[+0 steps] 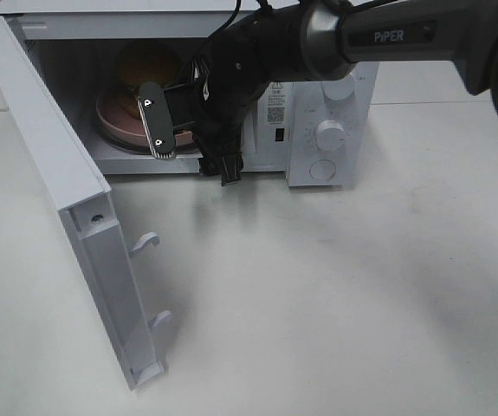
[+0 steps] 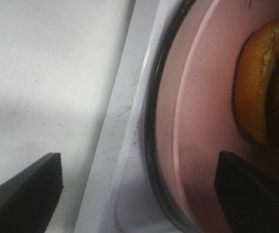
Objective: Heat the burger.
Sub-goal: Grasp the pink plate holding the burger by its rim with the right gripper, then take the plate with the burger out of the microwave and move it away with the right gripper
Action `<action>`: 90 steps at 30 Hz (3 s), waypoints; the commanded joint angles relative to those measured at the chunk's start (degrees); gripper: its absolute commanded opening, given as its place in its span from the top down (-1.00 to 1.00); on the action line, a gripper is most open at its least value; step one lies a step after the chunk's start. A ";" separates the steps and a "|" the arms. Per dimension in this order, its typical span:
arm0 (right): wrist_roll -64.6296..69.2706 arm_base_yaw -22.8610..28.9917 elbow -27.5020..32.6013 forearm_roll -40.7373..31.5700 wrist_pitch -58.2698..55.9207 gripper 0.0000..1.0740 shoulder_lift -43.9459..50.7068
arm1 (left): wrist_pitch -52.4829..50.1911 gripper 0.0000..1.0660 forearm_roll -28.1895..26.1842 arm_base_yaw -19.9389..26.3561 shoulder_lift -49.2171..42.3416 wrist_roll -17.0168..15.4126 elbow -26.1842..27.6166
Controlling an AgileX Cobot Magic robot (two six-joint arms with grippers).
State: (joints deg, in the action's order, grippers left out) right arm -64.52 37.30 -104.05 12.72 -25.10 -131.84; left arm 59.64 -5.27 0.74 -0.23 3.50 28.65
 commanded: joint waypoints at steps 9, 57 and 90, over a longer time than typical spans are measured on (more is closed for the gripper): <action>2.52 -0.46 -13.01 -0.06 -8.48 -0.51 -6.65 | -0.11 -0.87 0.00 0.17 -1.26 0.06 -0.17; -22.92 -1.72 -14.09 -10.54 -12.49 1.00 -7.56 | -0.11 -0.87 0.00 0.17 -1.26 0.06 -0.17; -36.04 -1.09 13.92 -16.04 -2.75 1.00 12.61 | -0.11 -0.87 0.00 0.17 -1.26 0.06 -0.17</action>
State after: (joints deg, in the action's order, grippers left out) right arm -99.06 35.70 -91.16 -2.46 -29.68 -121.18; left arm 59.64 -5.27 0.74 -0.23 3.50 28.65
